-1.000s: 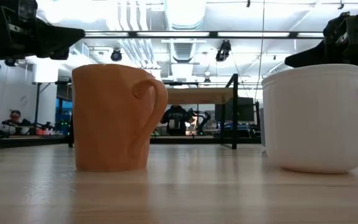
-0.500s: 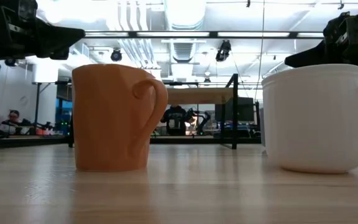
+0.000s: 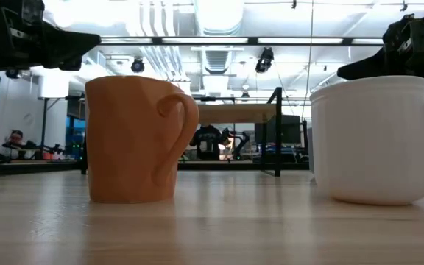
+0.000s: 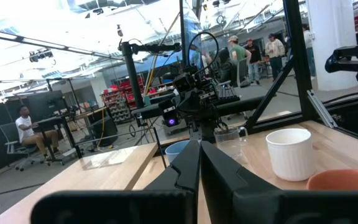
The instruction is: Stack small to large cups/mugs on shelf
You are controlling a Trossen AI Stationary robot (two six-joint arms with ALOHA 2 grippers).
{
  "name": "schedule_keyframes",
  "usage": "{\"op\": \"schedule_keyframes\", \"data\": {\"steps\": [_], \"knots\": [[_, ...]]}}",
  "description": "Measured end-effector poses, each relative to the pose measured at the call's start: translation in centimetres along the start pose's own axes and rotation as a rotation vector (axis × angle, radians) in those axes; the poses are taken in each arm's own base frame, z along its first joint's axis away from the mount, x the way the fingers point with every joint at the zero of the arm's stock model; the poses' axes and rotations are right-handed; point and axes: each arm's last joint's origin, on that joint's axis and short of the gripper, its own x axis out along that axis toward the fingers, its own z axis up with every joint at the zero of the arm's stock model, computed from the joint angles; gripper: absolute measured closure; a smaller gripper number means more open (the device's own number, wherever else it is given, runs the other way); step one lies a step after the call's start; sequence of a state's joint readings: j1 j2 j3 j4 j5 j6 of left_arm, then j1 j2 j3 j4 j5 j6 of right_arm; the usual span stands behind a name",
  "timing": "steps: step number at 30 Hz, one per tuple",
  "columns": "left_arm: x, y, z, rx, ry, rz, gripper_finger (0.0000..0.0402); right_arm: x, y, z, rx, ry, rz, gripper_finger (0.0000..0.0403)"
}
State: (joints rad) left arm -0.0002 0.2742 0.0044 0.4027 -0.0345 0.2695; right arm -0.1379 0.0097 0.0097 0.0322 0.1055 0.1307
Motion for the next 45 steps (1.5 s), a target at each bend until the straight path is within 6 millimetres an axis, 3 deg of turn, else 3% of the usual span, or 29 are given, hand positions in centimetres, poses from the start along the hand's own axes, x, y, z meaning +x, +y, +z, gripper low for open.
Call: {"op": "schedule_keyframes", "data": {"steps": [17,19,22,25,32,37,45], "knots": [[0.0,0.0,0.1,-0.002,-0.008,0.002,0.0402,0.0,0.0,0.0,0.0,0.0,0.0,0.038],[0.0,0.0,0.4,-0.143,-0.045,-0.025,0.0402,0.0,0.0,0.0,0.043,0.001,0.007,0.038],[0.0,0.0,1.1,-0.527,-0.113,-0.08,0.0402,0.0,0.3,-0.1,0.37,0.036,0.084,0.038],[-0.2,0.3,2.0,-0.644,-0.206,-0.09,0.0402,0.0,0.2,-0.2,0.51,0.044,0.072,0.038],[-0.6,0.7,3.3,-0.637,-0.356,-0.094,0.0402,0.0,0.3,0.0,0.516,0.031,0.078,0.038],[-0.6,0.8,3.4,-0.45,-0.374,-0.031,0.0402,0.0,0.2,0.2,0.486,-0.007,0.065,0.038],[-0.2,1.1,3.7,-0.533,-0.36,0.037,0.0402,-0.3,0.4,1.8,0.443,0.038,0.046,0.038]]}}
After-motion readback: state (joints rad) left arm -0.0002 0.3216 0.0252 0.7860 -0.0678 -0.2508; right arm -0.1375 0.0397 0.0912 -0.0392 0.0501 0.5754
